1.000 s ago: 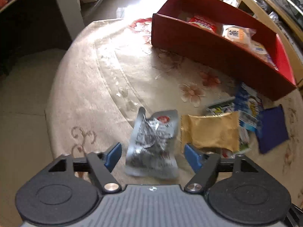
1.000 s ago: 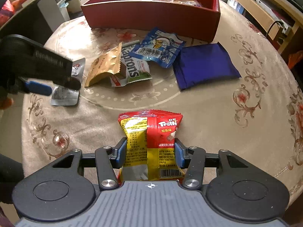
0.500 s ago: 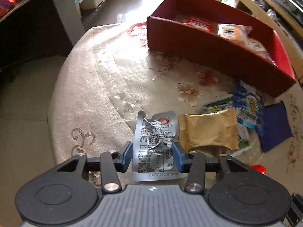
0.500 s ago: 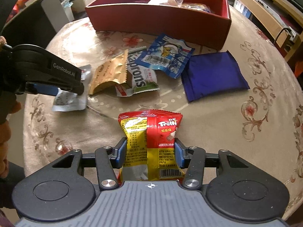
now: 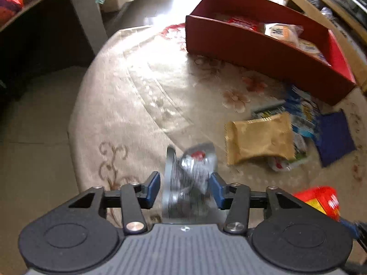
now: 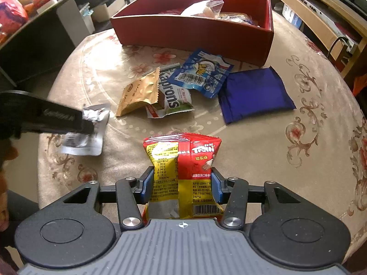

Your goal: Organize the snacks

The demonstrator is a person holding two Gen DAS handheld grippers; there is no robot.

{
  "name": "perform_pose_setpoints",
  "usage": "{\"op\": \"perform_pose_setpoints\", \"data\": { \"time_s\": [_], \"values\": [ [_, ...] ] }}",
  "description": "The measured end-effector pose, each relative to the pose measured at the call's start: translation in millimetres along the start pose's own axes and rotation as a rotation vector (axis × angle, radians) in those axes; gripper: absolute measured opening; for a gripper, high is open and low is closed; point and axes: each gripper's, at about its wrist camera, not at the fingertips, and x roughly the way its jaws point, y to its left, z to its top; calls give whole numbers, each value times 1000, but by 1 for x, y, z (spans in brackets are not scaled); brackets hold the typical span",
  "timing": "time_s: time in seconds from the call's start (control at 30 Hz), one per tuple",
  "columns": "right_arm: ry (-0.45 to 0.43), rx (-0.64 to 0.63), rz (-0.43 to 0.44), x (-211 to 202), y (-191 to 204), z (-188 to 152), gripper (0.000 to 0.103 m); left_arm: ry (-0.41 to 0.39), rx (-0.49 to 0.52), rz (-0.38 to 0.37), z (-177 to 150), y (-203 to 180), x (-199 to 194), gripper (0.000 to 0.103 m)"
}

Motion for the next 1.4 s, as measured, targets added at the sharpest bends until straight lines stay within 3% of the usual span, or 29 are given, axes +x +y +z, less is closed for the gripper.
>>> {"op": "perform_pose_setpoints", "data": {
  "time_s": [0.13, 0.43, 0.7, 0.87, 1.03, 1.17, 1.23, 1.4],
  "values": [
    [3, 4, 2, 2, -1, 3, 57, 46, 10, 6, -1, -10, 16, 55],
    [-8, -3, 0, 1, 1, 5, 57, -4, -1, -33, -3, -6, -3, 35],
    [-26, 5, -1, -3, 0, 6, 57, -14, -14, -83, -4, 2, -16, 33],
    [-35, 11, 3, -4, 0, 8, 57, -40, -15, -112, -1, 4, -25, 26],
    [-29, 11, 2, -2, 0, 8, 57, -28, 28, -85, -1, -1, -17, 30],
    [-18, 15, 1, -1, -3, 6, 57, 87, -6, -82, -1, 2, 10, 48],
    [-17, 14, 3, 0, -2, 6, 57, 71, -9, -88, 2, -1, 10, 52],
    [-23, 11, 8, -3, -3, 5, 57, 34, 65, -30, -3, -13, 10, 42]
  ]
}}
